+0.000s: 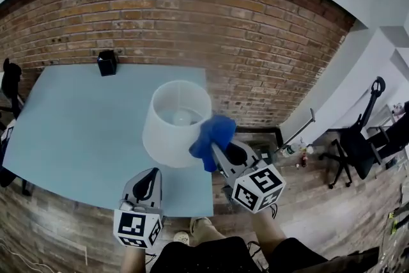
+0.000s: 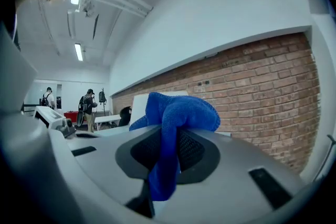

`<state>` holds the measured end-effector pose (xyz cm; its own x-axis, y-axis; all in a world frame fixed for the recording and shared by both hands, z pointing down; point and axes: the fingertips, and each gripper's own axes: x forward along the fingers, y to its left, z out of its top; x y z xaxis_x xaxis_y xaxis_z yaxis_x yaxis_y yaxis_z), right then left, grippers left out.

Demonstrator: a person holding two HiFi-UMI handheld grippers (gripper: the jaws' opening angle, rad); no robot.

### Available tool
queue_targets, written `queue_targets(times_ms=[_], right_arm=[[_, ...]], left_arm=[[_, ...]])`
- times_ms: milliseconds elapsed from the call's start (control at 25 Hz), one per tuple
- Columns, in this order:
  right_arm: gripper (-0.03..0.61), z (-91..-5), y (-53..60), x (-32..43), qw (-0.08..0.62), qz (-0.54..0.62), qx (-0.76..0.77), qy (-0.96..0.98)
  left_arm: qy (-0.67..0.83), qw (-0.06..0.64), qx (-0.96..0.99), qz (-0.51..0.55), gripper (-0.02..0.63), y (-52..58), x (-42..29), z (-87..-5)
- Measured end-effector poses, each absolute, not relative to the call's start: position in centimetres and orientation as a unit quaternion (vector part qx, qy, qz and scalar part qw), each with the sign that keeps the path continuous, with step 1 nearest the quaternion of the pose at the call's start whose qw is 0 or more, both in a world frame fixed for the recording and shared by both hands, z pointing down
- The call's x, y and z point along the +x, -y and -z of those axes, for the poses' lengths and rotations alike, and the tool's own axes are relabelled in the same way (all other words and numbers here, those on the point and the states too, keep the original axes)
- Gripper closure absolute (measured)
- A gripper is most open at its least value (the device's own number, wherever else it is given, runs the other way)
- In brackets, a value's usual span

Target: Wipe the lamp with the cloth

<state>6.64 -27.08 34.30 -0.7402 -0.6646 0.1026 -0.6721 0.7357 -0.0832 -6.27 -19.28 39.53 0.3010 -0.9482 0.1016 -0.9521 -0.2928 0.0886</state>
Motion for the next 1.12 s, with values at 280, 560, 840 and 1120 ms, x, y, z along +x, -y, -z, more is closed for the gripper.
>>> queue_targets(times_ms=[280, 560, 840, 1120], right_arm=[[0.517, -42.4, 28.1, 9.0, 0.100, -0.121, 0.371, 0.915], [0.517, -40.0, 29.8, 12.5, 0.085, -0.118, 0.334, 0.931], [0.517, -27.4, 35.7, 10.7, 0.035, -0.104, 0.165, 0.980], [0.517, -26.3, 38.3, 6.2, 0.075, -0.167, 0.010, 0.983]], left_arm=[[0.594, 0.078, 0.800, -0.021, 0.605, 20.2, -5.9, -40.3], [0.622, 0.082, 0.778, -0.023, 0.606, 20.6, -8.4, -40.0], [0.659, 0.068, 0.749, -0.017, 0.605, 22.9, -11.1, -38.4], [0.690, 0.059, 0.722, -0.011, 0.606, 24.8, -12.7, -37.1]])
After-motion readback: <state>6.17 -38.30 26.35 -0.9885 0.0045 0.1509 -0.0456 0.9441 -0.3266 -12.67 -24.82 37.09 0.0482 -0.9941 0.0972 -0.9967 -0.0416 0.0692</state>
